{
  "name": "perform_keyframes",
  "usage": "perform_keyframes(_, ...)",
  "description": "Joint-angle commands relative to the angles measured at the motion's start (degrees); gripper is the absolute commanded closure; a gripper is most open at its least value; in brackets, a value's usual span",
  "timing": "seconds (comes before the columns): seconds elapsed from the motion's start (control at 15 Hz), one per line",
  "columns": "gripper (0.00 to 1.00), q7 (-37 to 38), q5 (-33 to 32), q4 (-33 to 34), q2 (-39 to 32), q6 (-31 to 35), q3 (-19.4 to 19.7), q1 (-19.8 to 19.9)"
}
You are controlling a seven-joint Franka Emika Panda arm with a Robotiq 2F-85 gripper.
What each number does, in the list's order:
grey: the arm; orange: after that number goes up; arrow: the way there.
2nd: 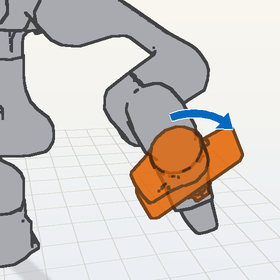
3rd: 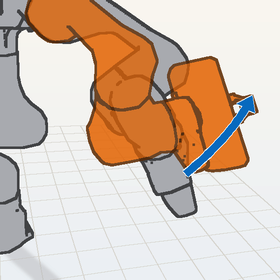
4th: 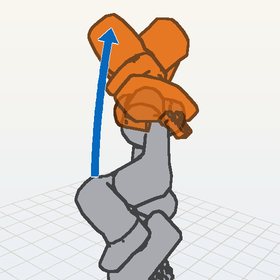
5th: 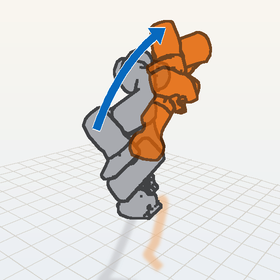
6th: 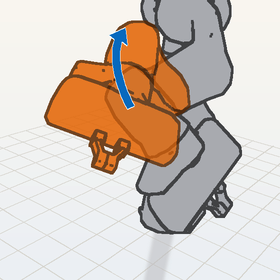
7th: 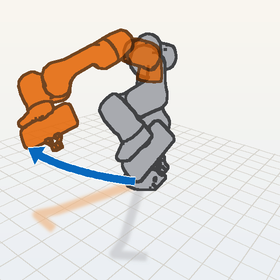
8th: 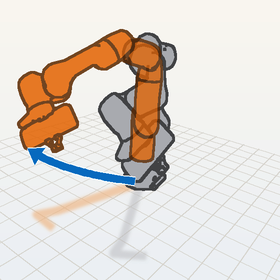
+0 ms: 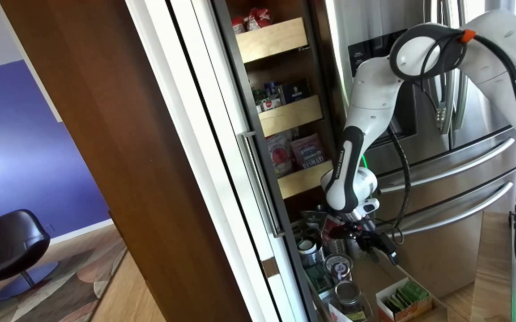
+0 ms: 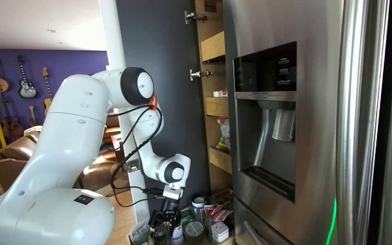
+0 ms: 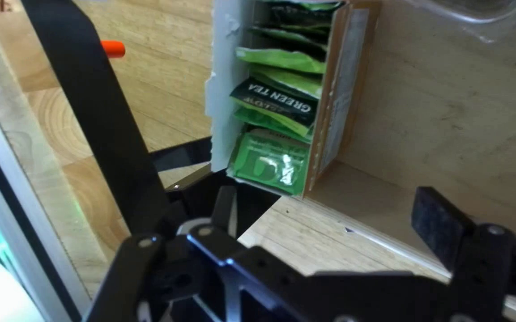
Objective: Move the box in the drawer forward, the place it horizontally
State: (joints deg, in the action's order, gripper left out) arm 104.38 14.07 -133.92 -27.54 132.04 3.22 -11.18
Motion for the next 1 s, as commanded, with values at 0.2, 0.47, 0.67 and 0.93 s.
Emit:
perform_keyframes(0.2, 0.0, 20.8, -23.7, -13.4, 19.3, -4.6, -0.8, -9.4)
perform_keyframes(0.47, 0.0, 23.3, -35.4, -16.3, 28.1, -16.8, -6.5, -7.8)
perform_keyframes(0.67, 0.0, 18.9, -41.0, -18.4, 33.8, -23.7, -10.4, -6.4)
perform_keyframes(0.93, 0.0, 12.5, -48.3, -27.1, 44.8, -26.0, -13.9, -5.0)
